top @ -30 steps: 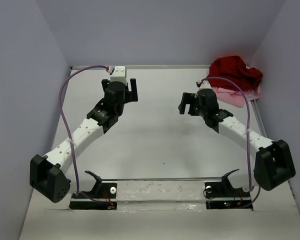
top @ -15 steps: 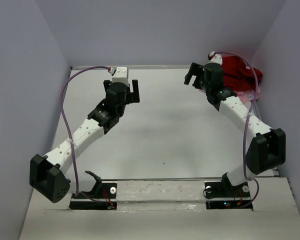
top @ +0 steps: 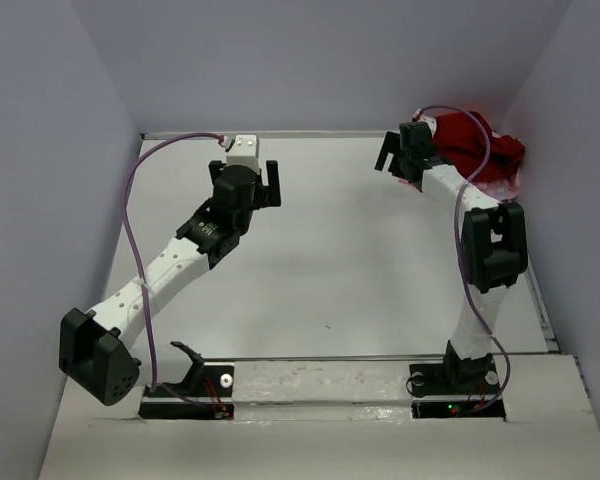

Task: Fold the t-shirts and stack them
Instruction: Pick up the crumpled T-shirt from the corner of the board.

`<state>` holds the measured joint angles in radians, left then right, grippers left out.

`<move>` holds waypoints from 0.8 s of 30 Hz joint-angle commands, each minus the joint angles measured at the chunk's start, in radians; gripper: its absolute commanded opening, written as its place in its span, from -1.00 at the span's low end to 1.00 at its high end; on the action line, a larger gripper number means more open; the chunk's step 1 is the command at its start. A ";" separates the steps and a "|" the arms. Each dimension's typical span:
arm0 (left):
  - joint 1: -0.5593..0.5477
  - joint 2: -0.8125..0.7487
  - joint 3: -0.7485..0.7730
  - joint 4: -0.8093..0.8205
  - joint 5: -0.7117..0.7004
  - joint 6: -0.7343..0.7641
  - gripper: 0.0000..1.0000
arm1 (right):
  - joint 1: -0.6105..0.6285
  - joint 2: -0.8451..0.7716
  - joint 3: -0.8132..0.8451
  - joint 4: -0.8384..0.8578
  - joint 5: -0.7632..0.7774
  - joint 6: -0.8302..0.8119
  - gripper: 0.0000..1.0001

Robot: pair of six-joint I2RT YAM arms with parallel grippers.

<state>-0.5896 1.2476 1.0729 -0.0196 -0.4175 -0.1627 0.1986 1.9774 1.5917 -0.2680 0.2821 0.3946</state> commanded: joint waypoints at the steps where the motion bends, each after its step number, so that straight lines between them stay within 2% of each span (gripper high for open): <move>1: -0.006 -0.033 0.027 0.021 0.003 0.002 0.90 | -0.002 -0.126 -0.131 0.336 0.017 -0.187 0.96; 6: -0.006 -0.033 0.032 0.021 0.009 0.000 0.90 | -0.114 -0.089 -0.122 0.345 -0.075 -0.122 0.94; 9: -0.007 -0.037 0.032 0.021 0.011 0.000 0.90 | -0.149 -0.037 -0.079 0.308 -0.047 -0.125 0.94; 13: -0.006 -0.042 0.036 -0.006 0.020 -0.003 0.90 | -0.159 0.065 0.005 0.277 0.029 -0.227 0.94; 17: -0.006 -0.050 0.035 -0.005 0.006 0.005 0.90 | -0.192 0.141 0.072 0.221 0.034 -0.194 0.93; 24: -0.006 -0.076 0.032 -0.003 0.002 0.000 0.91 | -0.221 0.288 0.244 0.155 0.066 -0.234 0.93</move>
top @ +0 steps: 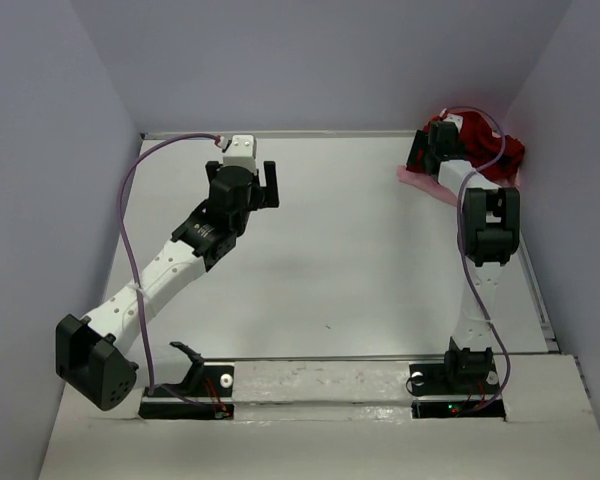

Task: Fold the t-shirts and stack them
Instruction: Pick up the crumpled T-shirt from the corner of the board.

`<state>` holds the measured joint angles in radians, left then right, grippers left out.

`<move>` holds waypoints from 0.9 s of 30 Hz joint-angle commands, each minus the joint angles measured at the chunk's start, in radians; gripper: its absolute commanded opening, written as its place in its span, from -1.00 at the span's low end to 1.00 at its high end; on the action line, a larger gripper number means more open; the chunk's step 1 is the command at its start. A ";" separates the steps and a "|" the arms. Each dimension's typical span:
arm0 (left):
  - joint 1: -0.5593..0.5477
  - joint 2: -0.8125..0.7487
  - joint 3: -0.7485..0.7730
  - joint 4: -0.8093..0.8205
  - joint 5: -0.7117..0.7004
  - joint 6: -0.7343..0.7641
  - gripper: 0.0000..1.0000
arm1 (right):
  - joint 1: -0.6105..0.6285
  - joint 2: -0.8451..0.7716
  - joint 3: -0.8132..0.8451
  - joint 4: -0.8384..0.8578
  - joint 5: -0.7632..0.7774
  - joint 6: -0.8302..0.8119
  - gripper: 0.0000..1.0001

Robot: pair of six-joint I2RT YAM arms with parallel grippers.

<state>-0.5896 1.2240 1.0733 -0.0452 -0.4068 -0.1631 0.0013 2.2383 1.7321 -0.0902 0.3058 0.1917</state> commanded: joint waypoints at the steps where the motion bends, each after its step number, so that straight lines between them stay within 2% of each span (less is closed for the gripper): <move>1: -0.006 -0.052 0.031 0.022 -0.007 -0.001 0.91 | -0.024 0.041 0.133 -0.037 0.041 -0.026 0.90; 6: -0.006 -0.037 0.033 0.019 -0.010 -0.003 0.91 | -0.033 0.090 0.165 -0.060 0.033 -0.026 0.66; 8: -0.004 -0.031 0.034 0.018 -0.010 -0.004 0.91 | -0.034 0.096 0.159 -0.065 0.026 -0.020 0.00; 9: -0.004 -0.031 0.036 0.018 -0.007 -0.004 0.91 | -0.034 0.098 0.158 -0.066 0.024 -0.015 -0.57; 12: -0.004 -0.024 0.034 0.018 -0.004 -0.007 0.91 | -0.034 0.099 0.162 -0.083 0.019 -0.006 -0.95; 13: -0.004 -0.023 0.034 0.016 -0.004 -0.009 0.91 | -0.034 0.098 0.164 -0.089 0.015 0.005 -1.00; 20: -0.004 -0.004 0.034 0.015 0.006 -0.012 0.91 | -0.034 0.006 0.178 -0.147 -0.091 0.090 -1.00; 27: -0.004 0.009 0.036 0.011 0.005 -0.032 0.91 | -0.034 -0.193 0.210 -0.220 -0.342 0.255 -1.00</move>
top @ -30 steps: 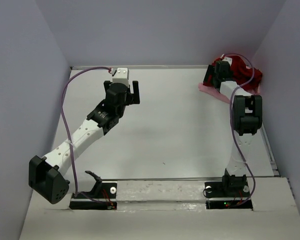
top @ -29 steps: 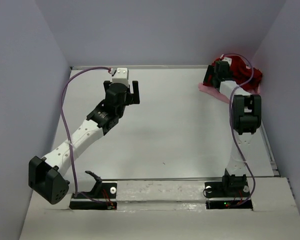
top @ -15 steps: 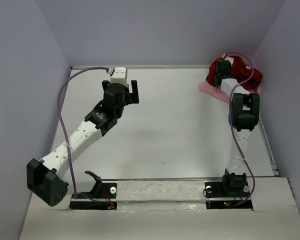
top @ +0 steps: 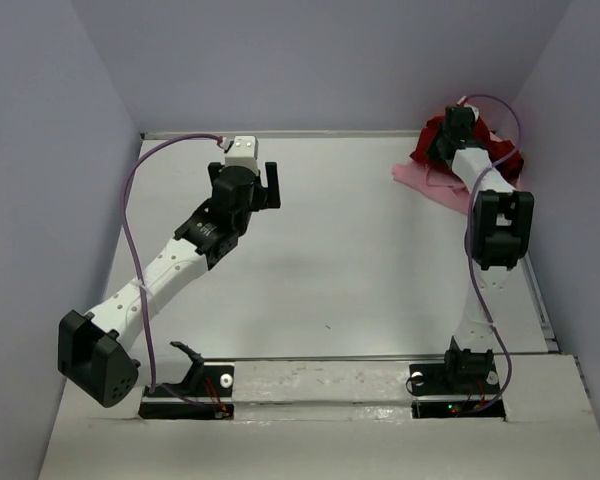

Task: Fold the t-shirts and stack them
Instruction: Pick up the crumpled T-shirt from the corner of the board.

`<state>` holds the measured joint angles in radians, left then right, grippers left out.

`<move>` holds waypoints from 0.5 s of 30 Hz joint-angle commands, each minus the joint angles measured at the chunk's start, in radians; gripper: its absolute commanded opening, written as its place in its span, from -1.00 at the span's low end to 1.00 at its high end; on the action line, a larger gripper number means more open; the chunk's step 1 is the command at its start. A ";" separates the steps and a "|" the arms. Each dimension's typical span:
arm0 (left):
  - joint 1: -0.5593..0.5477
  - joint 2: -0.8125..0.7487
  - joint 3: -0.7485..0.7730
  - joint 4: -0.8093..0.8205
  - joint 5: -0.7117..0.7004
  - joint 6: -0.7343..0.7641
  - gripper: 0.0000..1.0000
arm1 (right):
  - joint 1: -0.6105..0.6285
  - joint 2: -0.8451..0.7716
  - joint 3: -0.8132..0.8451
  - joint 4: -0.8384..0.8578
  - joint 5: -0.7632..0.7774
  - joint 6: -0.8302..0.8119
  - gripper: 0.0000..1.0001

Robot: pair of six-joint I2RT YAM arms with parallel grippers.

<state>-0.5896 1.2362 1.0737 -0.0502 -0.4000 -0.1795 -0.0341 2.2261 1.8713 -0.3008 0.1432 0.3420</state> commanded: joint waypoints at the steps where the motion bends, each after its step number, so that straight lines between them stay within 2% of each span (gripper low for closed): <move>1: -0.004 -0.003 0.038 0.016 -0.002 -0.018 0.91 | 0.016 -0.242 0.048 -0.008 -0.221 0.129 -1.00; 5: -0.006 -0.014 0.034 0.023 -0.008 -0.015 0.91 | 0.063 -0.397 -0.049 0.017 -0.255 0.108 -1.00; 10: -0.004 -0.023 0.028 0.032 -0.019 -0.006 0.91 | 0.222 -0.565 -0.230 0.066 -0.173 -0.027 -1.00; 15: -0.004 -0.017 0.029 0.026 -0.034 -0.003 0.91 | 0.377 -0.709 -0.412 0.089 -0.113 -0.089 -1.00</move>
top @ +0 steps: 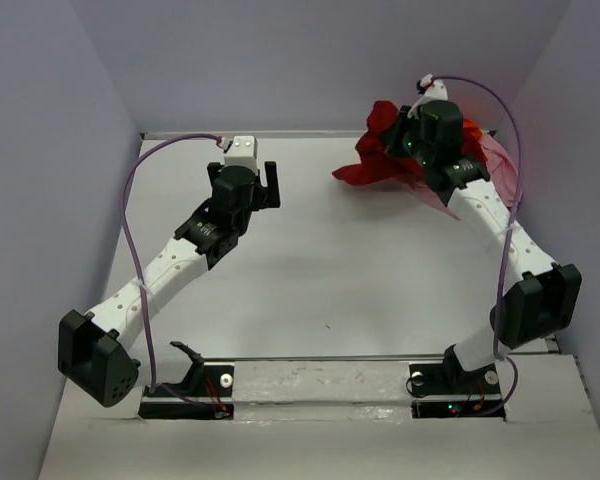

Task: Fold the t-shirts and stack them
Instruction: Move the crumpled T-shirt to the center of the board.

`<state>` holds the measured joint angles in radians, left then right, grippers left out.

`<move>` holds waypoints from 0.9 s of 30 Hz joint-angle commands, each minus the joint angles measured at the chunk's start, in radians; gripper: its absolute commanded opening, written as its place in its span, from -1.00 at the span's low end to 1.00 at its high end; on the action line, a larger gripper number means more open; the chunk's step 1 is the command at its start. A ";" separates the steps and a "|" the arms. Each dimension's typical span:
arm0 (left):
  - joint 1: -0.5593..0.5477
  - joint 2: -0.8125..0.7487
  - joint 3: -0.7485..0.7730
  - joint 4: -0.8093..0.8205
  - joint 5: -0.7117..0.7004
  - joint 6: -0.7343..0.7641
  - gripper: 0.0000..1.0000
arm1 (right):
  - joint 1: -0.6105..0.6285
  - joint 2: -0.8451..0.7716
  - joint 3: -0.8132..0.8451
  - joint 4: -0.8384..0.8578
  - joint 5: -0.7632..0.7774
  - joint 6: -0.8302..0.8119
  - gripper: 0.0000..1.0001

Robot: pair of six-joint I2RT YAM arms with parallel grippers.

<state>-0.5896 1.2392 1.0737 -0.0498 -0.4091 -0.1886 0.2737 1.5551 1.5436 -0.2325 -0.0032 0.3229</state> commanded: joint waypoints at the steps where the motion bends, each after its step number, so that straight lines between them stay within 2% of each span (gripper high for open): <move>1: -0.004 -0.017 0.029 0.024 -0.028 0.003 0.91 | 0.125 -0.053 -0.135 0.018 0.042 -0.077 -1.00; 4: -0.004 -0.014 0.031 0.024 -0.040 0.003 0.91 | 0.205 -0.107 -0.238 0.027 0.035 -0.061 -1.00; 9: -0.004 -0.015 0.028 0.022 -0.074 0.001 0.91 | 0.416 -0.142 -0.379 0.058 0.091 -0.013 -1.00; 14: -0.004 -0.021 0.025 0.024 -0.105 -0.002 0.91 | 0.617 -0.032 -0.454 0.110 0.161 0.022 -1.00; 15: -0.004 -0.020 0.023 0.024 -0.103 -0.002 0.91 | 0.690 -0.003 -0.447 0.111 0.178 0.031 -1.00; 19: -0.004 -0.011 0.026 0.018 -0.103 -0.003 0.91 | 0.850 0.160 -0.393 0.145 0.209 0.071 -1.00; 25: -0.004 -0.009 0.023 0.018 -0.108 -0.008 0.91 | 0.926 0.397 -0.242 0.136 0.210 0.105 -1.00; 26: -0.006 -0.009 0.023 0.018 -0.109 -0.006 0.91 | 0.926 0.404 -0.209 0.110 0.230 0.120 -0.92; 27: -0.004 -0.009 0.023 0.018 -0.112 -0.005 0.91 | 0.926 0.404 -0.198 0.096 0.256 0.114 -0.70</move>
<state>-0.5896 1.2396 1.0737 -0.0509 -0.4915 -0.1890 1.2110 1.9514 1.2530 -0.1417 0.1898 0.4004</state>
